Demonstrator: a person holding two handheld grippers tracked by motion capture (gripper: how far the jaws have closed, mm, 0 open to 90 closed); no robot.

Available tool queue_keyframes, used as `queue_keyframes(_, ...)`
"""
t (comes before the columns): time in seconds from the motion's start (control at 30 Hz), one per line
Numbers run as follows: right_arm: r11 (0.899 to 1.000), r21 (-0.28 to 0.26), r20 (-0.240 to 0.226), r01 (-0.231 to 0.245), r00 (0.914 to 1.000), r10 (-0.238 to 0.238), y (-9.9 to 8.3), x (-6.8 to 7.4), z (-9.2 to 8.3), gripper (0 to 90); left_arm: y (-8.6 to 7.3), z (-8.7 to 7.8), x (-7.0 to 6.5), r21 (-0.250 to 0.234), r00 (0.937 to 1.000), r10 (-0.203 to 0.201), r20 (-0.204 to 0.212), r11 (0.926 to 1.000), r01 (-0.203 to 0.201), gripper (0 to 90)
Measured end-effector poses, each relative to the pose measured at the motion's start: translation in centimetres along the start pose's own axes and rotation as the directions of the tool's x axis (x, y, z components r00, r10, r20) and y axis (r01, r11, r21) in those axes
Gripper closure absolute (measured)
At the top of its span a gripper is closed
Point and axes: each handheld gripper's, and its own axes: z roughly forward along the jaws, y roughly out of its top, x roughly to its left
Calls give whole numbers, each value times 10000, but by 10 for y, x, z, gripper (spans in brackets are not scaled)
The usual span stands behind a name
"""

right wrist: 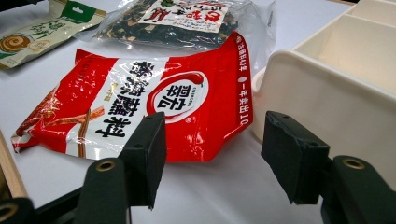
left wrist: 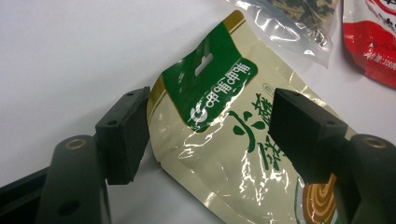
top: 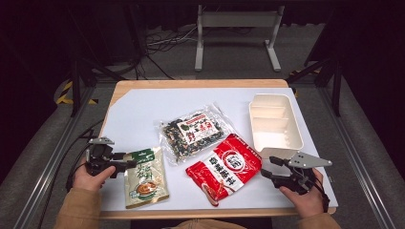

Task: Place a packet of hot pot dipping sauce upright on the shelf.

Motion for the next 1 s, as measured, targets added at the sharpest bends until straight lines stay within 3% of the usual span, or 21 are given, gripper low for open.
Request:
queue_keyframes(0.13, 10000, 8, -47, 16, 10000, -16, 0, 0, 1, 398, 0, 2, -3, 162, 9994, 296, -185, 9994, -293, 320)
queue_keyframes(0.23, 10000, 46, -95, 57, 9999, -56, 0, 1, 1, 399, -1, 0, -8, 218, 9981, 588, 169, 9980, -591, 366)
queue_keyframes(0.3, 9999, 59, -118, 87, 9999, -86, 0, 1, 2, 400, -1, 2, -15, 350, 9948, 1016, 70, 9942, -1018, 388)
queue_keyframes(0.4, 10000, 65, -143, 64, 9999, -63, -1, 1, 2, 400, 0, 5, -19, 538, 9921, 1253, 110, 9906, -1257, 402)
queue_keyframes(0.47, 9999, 92, -155, 78, 9999, -77, -1, 1, 2, 400, 0, 9, -19, 731, 9906, 1361, -107, 9881, -1350, 415)
queue_keyframes(0.67, 9999, 115, -210, 97, 9997, -95, -1, 1, 3, 398, 1, 20, -13, 937, 9909, 1149, -699, 9897, -1082, 543)
queue_keyframes(0.77, 9999, 114, -244, 119, 9996, -116, -1, 1, 3, 412, 1, 22, -10, 982, 9919, 997, -781, 9909, -919, 614)
queue_keyframes(0.87, 9997, 237, -421, 115, 9991, -105, -2, 0, 5, 449, 1, 22, -8, 959, 9899, 968, -1040, 9916, -869, 739)
queue_keyframes(1.0, 9986, 276, -217, 454, 9988, -448, -2, 0, 4, 519, 1, 18, -9, 840, 9877, 1030, -1180, 9921, -934, 854)
